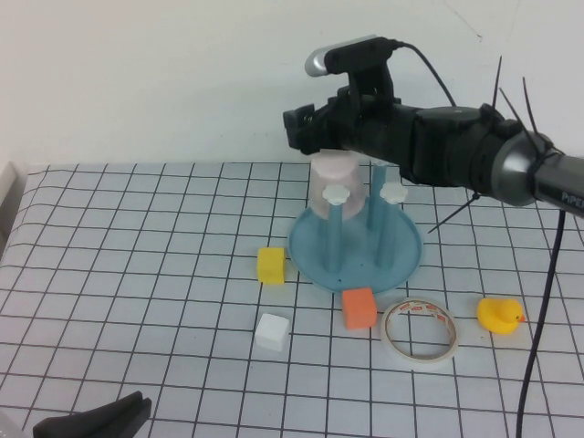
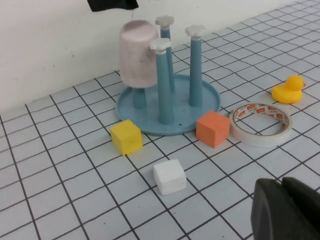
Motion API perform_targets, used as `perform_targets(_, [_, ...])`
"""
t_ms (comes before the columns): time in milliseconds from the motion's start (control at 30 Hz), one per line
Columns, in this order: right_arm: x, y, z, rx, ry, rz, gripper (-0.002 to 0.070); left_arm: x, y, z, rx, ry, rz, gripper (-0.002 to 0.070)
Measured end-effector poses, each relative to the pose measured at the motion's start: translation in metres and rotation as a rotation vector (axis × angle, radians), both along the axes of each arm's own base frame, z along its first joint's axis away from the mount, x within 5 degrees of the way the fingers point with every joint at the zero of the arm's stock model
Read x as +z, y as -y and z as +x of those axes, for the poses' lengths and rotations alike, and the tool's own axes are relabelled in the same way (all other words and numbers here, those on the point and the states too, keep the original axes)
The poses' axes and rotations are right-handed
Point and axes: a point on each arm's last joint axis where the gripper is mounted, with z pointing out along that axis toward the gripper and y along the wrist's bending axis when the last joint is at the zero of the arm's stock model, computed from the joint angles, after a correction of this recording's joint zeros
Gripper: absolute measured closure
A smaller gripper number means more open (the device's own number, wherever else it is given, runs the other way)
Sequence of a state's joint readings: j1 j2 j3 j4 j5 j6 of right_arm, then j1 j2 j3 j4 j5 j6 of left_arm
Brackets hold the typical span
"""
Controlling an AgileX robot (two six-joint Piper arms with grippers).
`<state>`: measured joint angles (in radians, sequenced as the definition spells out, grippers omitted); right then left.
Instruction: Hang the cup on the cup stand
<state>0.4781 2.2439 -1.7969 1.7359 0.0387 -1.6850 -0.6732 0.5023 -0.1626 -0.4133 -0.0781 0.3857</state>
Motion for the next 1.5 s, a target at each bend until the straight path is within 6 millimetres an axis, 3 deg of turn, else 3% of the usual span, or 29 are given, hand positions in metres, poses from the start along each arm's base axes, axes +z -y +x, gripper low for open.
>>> perform_targets(100, [0.015,0.001,-0.004,-0.002,-0.007,0.061,0.0327,0.001,-0.001,-0.001,-0.003,0.019,0.005,0.0676])
perform_targets(167, [0.037,0.003,-0.012,0.011,0.014,0.098,0.0515,0.004,-0.003,-0.004,-0.007,0.04,-0.006,0.0676])
perform_targets(233, [0.057,0.007,-0.023,0.024,0.034,0.123,0.0605,0.007,-0.005,-0.008,-0.013,0.062,-0.019,0.0676])
perform_targets(300, [0.078,0.012,-0.036,0.037,0.054,0.142,0.0644,0.01,-0.009,-0.013,-0.019,0.091,-0.041,0.0676])
perform_targets(467, [0.121,0.037,-0.086,0.048,0.078,0.175,0.0666,0.014,-0.017,-0.028,-0.057,0.139,-0.063,0.0676])
perform_targets(767, [0.142,0.084,-0.202,0.173,0.075,0.214,0.067,0.013,-0.024,-0.04,-0.089,0.25,0.049,0.0676])
perform_targets(900, [0.144,0.107,-0.252,0.204,0.106,0.234,0.067,0.012,-0.025,-0.04,-0.093,0.256,0.076,0.0676])
perform_targets(1100, [0.132,0.14,-0.316,0.215,0.159,0.256,0.067,0.011,-0.025,-0.04,-0.094,0.255,0.085,0.0676])
perform_targets(1133, [0.129,0.15,-0.336,0.222,0.195,0.269,0.067,0.011,-0.025,-0.04,-0.094,0.255,0.085,0.0676])
perform_targets(1300, [0.113,0.167,-0.371,0.234,0.241,0.296,0.0671,0.011,-0.025,-0.04,-0.095,0.256,0.086,0.0676])
perform_targets(1500, [0.1,0.179,-0.395,0.239,0.285,0.325,0.0671,0.011,-0.025,-0.04,-0.094,0.257,0.085,0.0677])
